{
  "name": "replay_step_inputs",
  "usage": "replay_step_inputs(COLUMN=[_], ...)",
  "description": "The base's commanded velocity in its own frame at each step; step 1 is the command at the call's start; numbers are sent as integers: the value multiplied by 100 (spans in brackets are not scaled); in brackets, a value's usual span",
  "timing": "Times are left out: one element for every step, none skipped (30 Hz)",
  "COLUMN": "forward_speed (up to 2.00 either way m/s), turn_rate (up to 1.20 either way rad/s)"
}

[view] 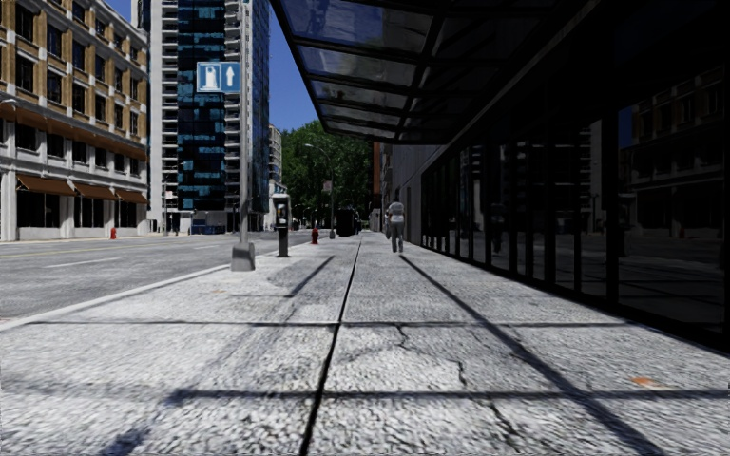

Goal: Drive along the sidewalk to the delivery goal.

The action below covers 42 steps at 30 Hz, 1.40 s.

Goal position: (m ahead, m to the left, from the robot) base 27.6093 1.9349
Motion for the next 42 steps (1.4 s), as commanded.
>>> replay_step_inputs(forward_speed=[200,200,200,200,200,200,200,200,200,200,200,200,200,200,200,200,200,200,200,200,200,200,200,200,200,200,200,200,200,200,200,200,200,200,200,200,200,200,200,200,200,200], turn_rate=[0,0,0,0,0,0,0,0,0,0,0,0,0,0,0,0,0,0,0,0,0,0,0,0,0,0,0,0,0,0,0,0,0,0,0,0,0,0,0,0,0,0])
